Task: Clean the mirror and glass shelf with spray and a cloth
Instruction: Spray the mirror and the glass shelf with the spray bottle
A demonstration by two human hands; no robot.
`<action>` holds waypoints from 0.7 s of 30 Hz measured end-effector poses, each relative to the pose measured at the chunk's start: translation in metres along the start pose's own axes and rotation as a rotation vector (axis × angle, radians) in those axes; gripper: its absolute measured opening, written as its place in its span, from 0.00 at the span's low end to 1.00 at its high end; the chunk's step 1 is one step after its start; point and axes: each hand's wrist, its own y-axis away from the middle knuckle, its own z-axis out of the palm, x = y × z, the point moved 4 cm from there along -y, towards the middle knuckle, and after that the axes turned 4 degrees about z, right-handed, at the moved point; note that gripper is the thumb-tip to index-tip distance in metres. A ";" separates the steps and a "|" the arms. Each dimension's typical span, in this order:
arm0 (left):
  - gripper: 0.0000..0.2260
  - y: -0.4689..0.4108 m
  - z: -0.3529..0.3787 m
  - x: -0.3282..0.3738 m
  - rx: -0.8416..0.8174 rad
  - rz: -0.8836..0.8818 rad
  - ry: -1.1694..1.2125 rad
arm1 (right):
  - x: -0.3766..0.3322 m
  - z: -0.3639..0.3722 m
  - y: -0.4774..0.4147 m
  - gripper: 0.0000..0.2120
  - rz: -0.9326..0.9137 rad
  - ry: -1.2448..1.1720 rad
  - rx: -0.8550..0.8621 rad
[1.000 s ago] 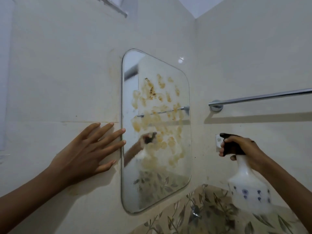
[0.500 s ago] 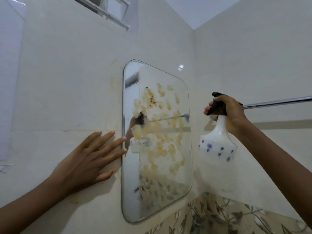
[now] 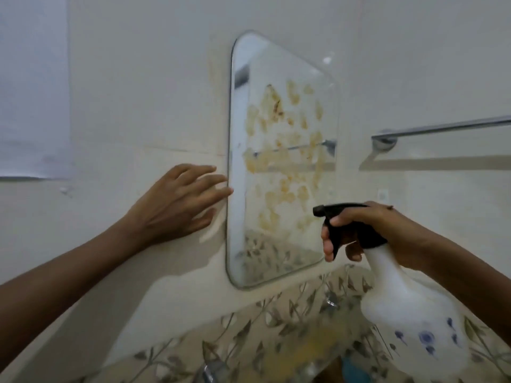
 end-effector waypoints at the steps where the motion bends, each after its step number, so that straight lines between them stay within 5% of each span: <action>1: 0.16 0.004 -0.005 0.006 0.035 -0.028 0.060 | 0.011 0.011 0.003 0.11 0.027 0.017 -0.052; 4: 0.13 0.026 -0.020 0.030 0.071 -0.181 0.279 | 0.039 0.041 0.007 0.11 0.103 0.062 -0.166; 10: 0.11 0.130 -0.020 0.093 -0.060 -0.780 0.934 | 0.086 0.084 0.015 0.11 0.264 0.122 -0.324; 13: 0.05 0.179 -0.021 0.133 0.018 -1.021 1.022 | 0.104 0.095 0.018 0.11 0.310 0.114 -0.354; 16: 0.12 0.208 -0.009 0.167 0.092 -1.242 1.135 | 0.119 0.102 0.019 0.10 0.329 0.096 -0.317; 21: 0.12 0.211 0.010 0.200 0.132 -1.406 1.188 | 0.136 0.104 0.019 0.11 0.326 0.049 -0.226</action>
